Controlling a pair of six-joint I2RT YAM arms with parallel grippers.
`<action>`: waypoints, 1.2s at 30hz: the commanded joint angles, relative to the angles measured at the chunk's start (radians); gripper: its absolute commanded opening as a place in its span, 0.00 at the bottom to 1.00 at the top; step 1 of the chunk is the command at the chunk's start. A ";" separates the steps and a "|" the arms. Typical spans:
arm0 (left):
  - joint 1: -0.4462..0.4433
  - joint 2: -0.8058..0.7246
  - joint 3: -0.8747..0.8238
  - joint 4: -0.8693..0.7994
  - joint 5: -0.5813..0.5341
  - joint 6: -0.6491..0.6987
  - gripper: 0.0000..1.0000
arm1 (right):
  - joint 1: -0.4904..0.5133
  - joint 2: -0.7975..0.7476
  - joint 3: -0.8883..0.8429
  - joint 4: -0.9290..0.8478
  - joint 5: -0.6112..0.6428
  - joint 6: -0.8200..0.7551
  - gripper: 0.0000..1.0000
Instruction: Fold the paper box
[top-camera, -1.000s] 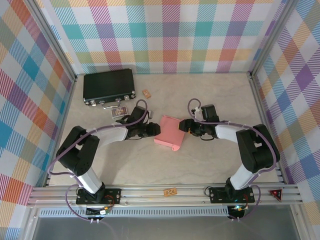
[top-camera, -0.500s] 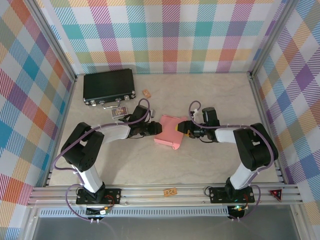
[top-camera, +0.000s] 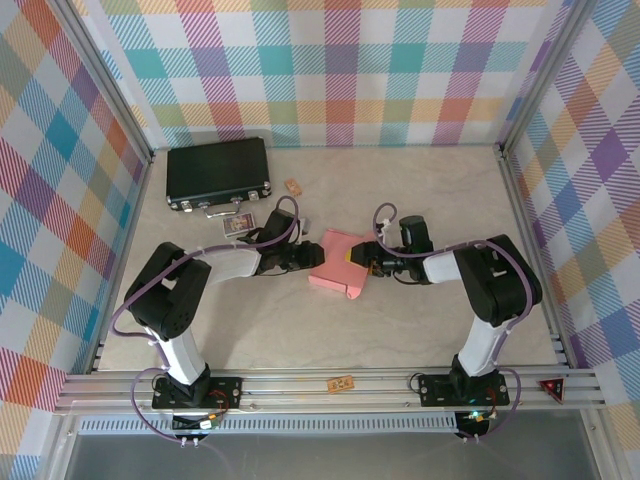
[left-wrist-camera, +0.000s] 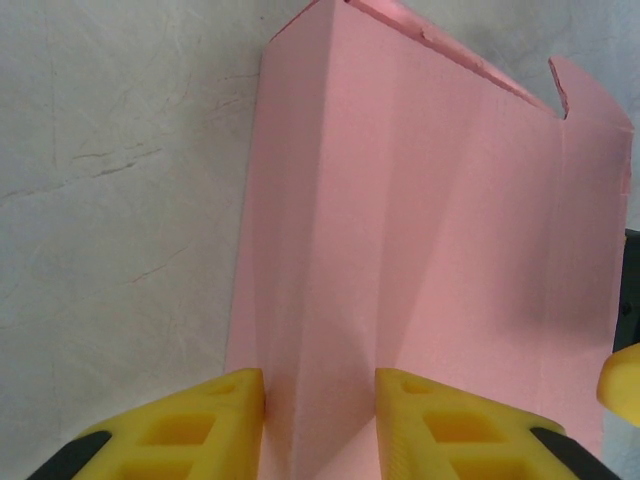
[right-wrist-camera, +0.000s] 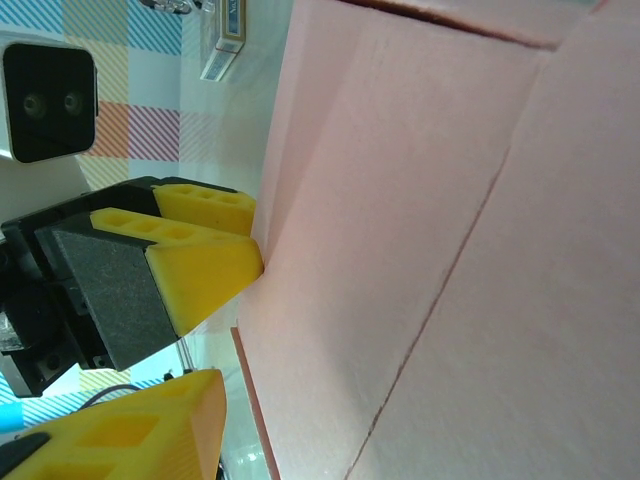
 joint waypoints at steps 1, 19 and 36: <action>-0.010 0.043 0.018 0.025 0.057 -0.016 0.32 | 0.051 0.026 0.034 0.052 -0.076 0.024 0.54; -0.010 0.021 0.016 0.000 0.016 -0.012 0.31 | 0.054 -0.093 -0.018 -0.113 0.100 -0.041 0.51; 0.007 0.027 0.094 -0.074 -0.038 0.031 0.33 | 0.051 -0.125 -0.072 -0.100 0.161 -0.011 0.53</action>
